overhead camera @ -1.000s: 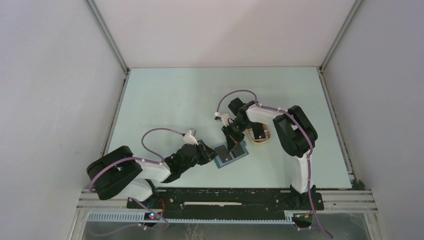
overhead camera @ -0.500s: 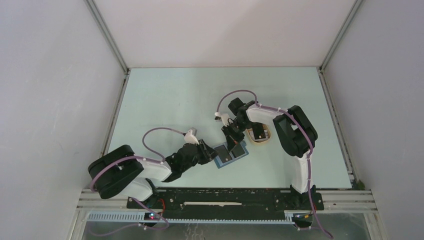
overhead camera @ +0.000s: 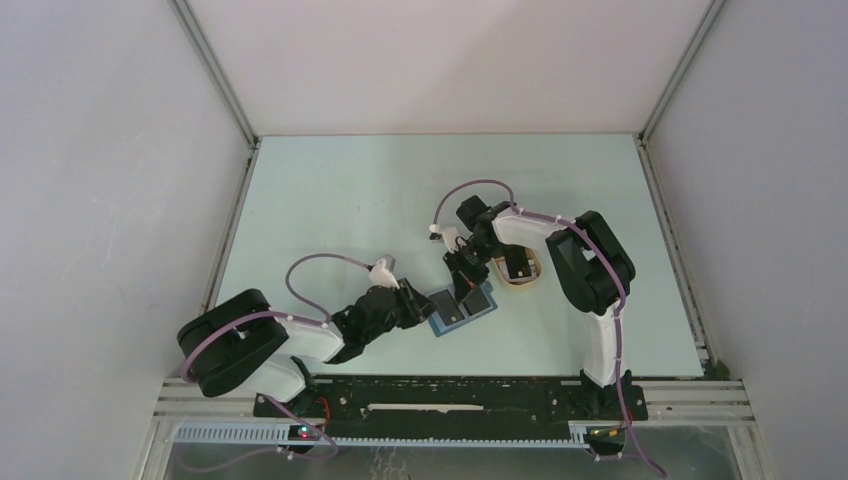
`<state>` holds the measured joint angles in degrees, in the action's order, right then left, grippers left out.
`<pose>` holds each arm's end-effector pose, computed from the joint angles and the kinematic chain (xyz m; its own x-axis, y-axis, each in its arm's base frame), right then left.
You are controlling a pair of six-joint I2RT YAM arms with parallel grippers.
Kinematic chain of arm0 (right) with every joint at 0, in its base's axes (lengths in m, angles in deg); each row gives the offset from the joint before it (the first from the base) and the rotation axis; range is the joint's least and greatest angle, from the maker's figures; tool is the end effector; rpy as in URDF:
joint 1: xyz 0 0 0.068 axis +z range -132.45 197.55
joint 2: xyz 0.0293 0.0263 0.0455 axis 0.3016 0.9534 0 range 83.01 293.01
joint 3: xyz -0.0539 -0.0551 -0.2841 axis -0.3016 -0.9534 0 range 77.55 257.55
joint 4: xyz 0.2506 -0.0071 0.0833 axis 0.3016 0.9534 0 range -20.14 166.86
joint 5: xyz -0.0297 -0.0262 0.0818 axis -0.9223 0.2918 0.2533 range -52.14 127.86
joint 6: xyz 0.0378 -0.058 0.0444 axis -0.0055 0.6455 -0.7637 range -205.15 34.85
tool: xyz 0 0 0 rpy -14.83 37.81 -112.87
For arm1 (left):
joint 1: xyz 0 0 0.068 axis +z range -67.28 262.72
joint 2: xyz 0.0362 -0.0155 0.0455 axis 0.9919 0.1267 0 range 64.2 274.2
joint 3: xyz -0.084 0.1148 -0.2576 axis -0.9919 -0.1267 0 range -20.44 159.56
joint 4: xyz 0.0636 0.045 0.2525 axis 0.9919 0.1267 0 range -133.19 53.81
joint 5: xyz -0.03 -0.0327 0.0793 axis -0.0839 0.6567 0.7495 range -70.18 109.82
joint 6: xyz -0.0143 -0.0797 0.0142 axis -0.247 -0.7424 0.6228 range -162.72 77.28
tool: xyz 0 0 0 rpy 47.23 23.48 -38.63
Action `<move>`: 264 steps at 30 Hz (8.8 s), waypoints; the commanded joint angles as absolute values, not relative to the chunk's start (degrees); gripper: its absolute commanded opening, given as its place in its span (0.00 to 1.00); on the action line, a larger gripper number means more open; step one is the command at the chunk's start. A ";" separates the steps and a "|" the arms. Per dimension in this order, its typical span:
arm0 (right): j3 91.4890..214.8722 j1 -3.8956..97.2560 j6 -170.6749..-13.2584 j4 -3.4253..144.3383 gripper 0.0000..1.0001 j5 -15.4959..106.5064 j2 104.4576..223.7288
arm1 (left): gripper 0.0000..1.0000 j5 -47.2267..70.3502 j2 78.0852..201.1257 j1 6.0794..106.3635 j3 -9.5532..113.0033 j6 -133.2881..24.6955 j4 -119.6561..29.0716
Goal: Put the credit cards into the card holder
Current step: Turn over the card slot in the card holder, then pick up the credit card from the storage box.
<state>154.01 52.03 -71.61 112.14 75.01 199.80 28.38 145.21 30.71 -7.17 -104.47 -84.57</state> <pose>0.3000 0.2584 0.1244 -0.6741 -0.6893 -0.2654 -0.6924 0.4646 0.5520 0.1650 -0.1939 0.1251 -0.7436 -0.4632 -0.4823 0.0892 0.6461 -0.7580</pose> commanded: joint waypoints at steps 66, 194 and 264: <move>152.67 41.66 -56.34 117.84 0.28 80.25 171.44 | 0.43 12.86 156.04 33.98 4.28 -92.24 -99.66; 145.79 38.83 -82.97 100.18 0.69 38.92 186.58 | 1.00 27.47 136.73 36.86 7.07 -56.69 -87.66; 142.11 40.02 -77.65 95.96 0.49 60.98 168.01 | 0.68 -8.69 169.99 50.03 19.15 -113.98 -116.87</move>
